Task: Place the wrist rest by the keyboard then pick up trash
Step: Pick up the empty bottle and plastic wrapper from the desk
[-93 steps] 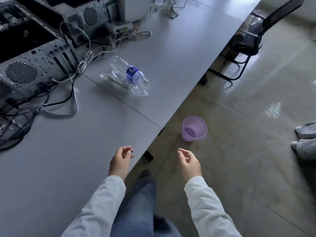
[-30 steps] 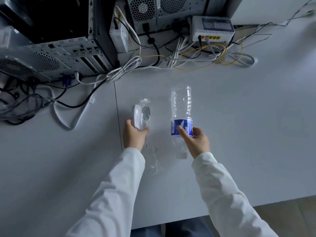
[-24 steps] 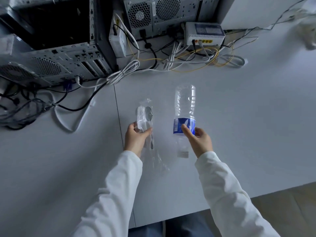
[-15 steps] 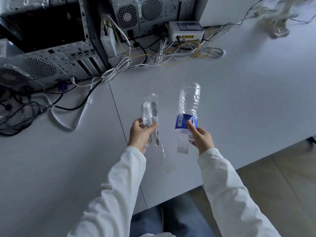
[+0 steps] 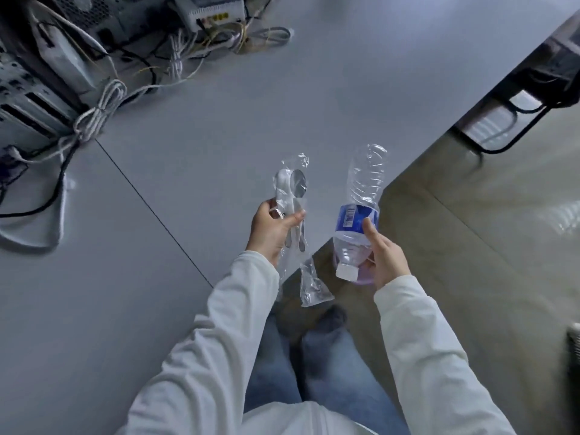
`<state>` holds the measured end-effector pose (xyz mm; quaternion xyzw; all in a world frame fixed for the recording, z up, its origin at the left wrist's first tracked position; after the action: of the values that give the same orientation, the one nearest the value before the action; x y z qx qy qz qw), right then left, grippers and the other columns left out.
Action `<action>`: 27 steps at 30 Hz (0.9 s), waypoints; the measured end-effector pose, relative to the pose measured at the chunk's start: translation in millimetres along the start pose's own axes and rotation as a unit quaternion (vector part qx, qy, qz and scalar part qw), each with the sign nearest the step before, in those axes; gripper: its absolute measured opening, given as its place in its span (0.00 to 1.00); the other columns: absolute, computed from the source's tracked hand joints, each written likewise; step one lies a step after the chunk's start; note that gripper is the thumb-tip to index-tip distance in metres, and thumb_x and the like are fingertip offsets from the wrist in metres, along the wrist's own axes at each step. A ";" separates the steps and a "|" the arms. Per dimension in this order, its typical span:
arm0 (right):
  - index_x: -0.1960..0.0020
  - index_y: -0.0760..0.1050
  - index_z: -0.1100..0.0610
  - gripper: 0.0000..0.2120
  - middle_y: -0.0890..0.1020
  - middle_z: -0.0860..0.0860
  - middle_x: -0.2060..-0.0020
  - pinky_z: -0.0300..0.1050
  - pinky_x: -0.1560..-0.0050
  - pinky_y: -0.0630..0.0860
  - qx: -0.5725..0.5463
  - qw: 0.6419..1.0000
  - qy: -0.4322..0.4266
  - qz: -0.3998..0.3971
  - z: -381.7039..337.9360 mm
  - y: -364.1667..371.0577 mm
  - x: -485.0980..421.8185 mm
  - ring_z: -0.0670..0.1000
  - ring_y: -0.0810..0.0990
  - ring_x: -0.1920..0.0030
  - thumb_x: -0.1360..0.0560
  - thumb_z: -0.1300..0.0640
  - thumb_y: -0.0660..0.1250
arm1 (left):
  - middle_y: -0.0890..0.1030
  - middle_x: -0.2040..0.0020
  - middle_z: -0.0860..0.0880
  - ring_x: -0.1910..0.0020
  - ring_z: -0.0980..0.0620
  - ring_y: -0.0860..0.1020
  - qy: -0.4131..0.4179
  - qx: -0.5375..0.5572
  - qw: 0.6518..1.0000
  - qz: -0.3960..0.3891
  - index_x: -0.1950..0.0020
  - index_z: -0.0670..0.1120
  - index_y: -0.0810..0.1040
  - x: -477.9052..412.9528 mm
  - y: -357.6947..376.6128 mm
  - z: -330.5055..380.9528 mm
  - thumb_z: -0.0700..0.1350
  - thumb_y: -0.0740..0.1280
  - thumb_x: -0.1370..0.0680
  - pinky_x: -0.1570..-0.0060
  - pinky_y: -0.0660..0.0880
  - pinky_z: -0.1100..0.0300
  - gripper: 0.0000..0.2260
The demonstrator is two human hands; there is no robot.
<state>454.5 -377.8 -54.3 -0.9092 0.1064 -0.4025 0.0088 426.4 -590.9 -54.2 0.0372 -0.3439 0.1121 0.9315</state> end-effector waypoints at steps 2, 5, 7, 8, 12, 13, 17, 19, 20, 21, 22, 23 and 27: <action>0.50 0.78 0.59 0.16 0.81 0.52 0.58 0.44 0.62 0.79 -0.040 0.999 -0.002 0.023 6.4 -41.2 -0.5 0.53 0.80 0.59 0.27 0.47 0.64 | 0.77 0.38 0.45 0.40 0.47 0.76 0.004 -0.017 1.000 -0.022 0.34 0.44 0.69 4.6 36.9 -2.1 0.44 0.71 0.30 0.41 0.71 0.54 0.25; 0.60 0.76 0.55 0.09 0.80 0.52 0.61 0.40 0.62 0.74 -0.083 0.995 0.005 0.046 17.8 -99.2 -11.1 0.49 0.77 0.63 0.26 0.50 0.64 | 0.78 0.38 0.45 0.41 0.48 0.77 0.007 -0.033 0.999 -0.043 0.34 0.43 0.69 9.8 95.5 -10.6 0.43 0.72 0.30 0.45 0.71 0.58 0.26; 0.61 0.76 0.55 0.10 0.79 0.53 0.62 0.41 0.59 0.73 -0.085 0.995 0.015 0.048 26.9 -136.6 -24.9 0.50 0.76 0.63 0.26 0.50 0.64 | 0.78 0.40 0.47 0.44 0.50 0.77 0.000 -0.045 0.998 -0.049 0.34 0.44 0.69 14.1 137.1 -22.9 0.44 0.72 0.30 0.48 0.71 0.59 0.26; 0.61 0.76 0.55 0.10 0.79 0.53 0.62 0.41 0.59 0.73 -0.086 0.995 0.021 0.049 31.0 -153.8 -31.7 0.50 0.76 0.63 0.26 0.50 0.64 | 0.78 0.42 0.49 0.46 0.51 0.77 -0.005 -0.051 0.997 -0.051 0.34 0.44 0.68 15.4 156.7 -30.4 0.44 0.72 0.30 0.50 0.71 0.61 0.26; 0.59 0.76 0.57 0.10 0.79 0.51 0.63 0.39 0.59 0.72 -0.078 0.994 0.040 0.059 50.3 -222.3 -56.0 0.48 0.76 0.64 0.26 0.50 0.64 | 0.77 0.52 0.52 0.59 0.61 0.74 -0.020 -0.095 0.993 -0.061 0.34 0.43 0.67 13.6 228.8 -62.9 0.41 0.70 0.29 0.68 0.72 0.74 0.25; 0.59 0.76 0.56 0.10 0.79 0.51 0.63 0.39 0.59 0.72 -0.076 0.994 0.043 0.063 54.3 -238.1 -62.7 0.48 0.76 0.64 0.26 0.50 0.65 | 0.77 0.51 0.52 0.59 0.62 0.73 -0.028 -0.102 0.992 -0.065 0.34 0.43 0.67 11.8 244.1 -70.6 0.41 0.70 0.29 0.71 0.71 0.76 0.25; 0.49 0.77 0.60 0.17 0.81 0.54 0.55 0.44 0.50 0.76 -0.070 0.991 0.069 0.095 73.7 -279.8 -90.3 0.51 0.79 0.56 0.28 0.47 0.66 | 0.75 0.42 0.48 0.52 0.55 0.75 -0.057 -0.122 0.989 -0.069 0.32 0.44 0.65 1.4 281.3 -95.1 0.41 0.70 0.28 0.63 0.71 0.69 0.27; 0.40 0.74 0.63 0.28 0.81 0.56 0.45 0.52 0.38 0.75 -0.068 0.987 0.091 0.113 87.6 -289.5 -102.5 0.55 0.80 0.45 0.31 0.43 0.68 | 0.75 0.39 0.46 0.46 0.52 0.75 -0.063 -0.138 0.986 -0.064 0.32 0.43 0.65 -10.8 290.8 -109.6 0.41 0.70 0.29 0.51 0.71 0.63 0.27; 0.38 0.72 0.63 0.32 0.80 0.57 0.42 0.54 0.36 0.73 -0.067 0.986 0.096 0.115 93.3 -290.2 -107.4 0.56 0.79 0.43 0.32 0.42 0.69 | 0.75 0.38 0.46 0.45 0.51 0.75 -0.066 -0.145 0.985 -0.060 0.32 0.43 0.64 -17.3 290.7 -116.4 0.41 0.70 0.29 0.47 0.71 0.60 0.27; 0.37 0.71 0.63 0.32 0.79 0.57 0.42 0.55 0.36 0.73 -0.063 0.986 0.104 0.115 100.6 -290.3 -114.2 0.56 0.79 0.41 0.32 0.42 0.68 | 0.75 0.38 0.46 0.45 0.51 0.75 -0.070 -0.152 0.984 -0.057 0.32 0.43 0.64 -23.9 291.1 -123.5 0.41 0.70 0.29 0.46 0.70 0.59 0.27; 0.38 0.71 0.64 0.31 0.79 0.57 0.42 0.54 0.36 0.73 -0.062 0.985 0.110 0.118 110.6 -291.0 -124.9 0.55 0.79 0.42 0.31 0.43 0.68 | 0.74 0.39 0.47 0.45 0.51 0.74 -0.073 -0.155 0.984 -0.056 0.32 0.43 0.64 -34.1 292.7 -133.4 0.40 0.70 0.28 0.46 0.69 0.59 0.27; 0.39 0.71 0.64 0.28 0.79 0.56 0.44 0.52 0.36 0.73 -0.056 0.985 0.115 0.119 122.9 -291.7 -137.6 0.54 0.79 0.43 0.30 0.45 0.67 | 0.74 0.40 0.47 0.46 0.51 0.74 -0.075 -0.159 0.983 -0.054 0.31 0.43 0.64 -47.3 293.9 -146.5 0.40 0.69 0.28 0.46 0.69 0.59 0.27; 0.40 0.73 0.61 0.24 0.78 0.52 0.50 0.50 0.39 0.72 -0.028 0.986 0.122 0.110 187.6 -281.5 -208.4 0.51 0.76 0.50 0.28 0.44 0.65 | 0.71 0.42 0.50 0.46 0.52 0.72 -0.092 -0.177 0.978 -0.058 0.30 0.44 0.62 -115.3 297.6 -218.4 0.40 0.69 0.28 0.47 0.67 0.58 0.28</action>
<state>508.5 -73.9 -304.6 -0.8357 0.2177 -0.5041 0.0142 409.6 -290.8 -297.5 -0.0978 -0.4402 -0.0088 0.8925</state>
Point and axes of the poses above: each hand's wrist, its own x-axis away from the middle knuckle, its own y-axis out of the palm, z = x × y, the point moved 10 cm from there along -x, towards the middle knuckle
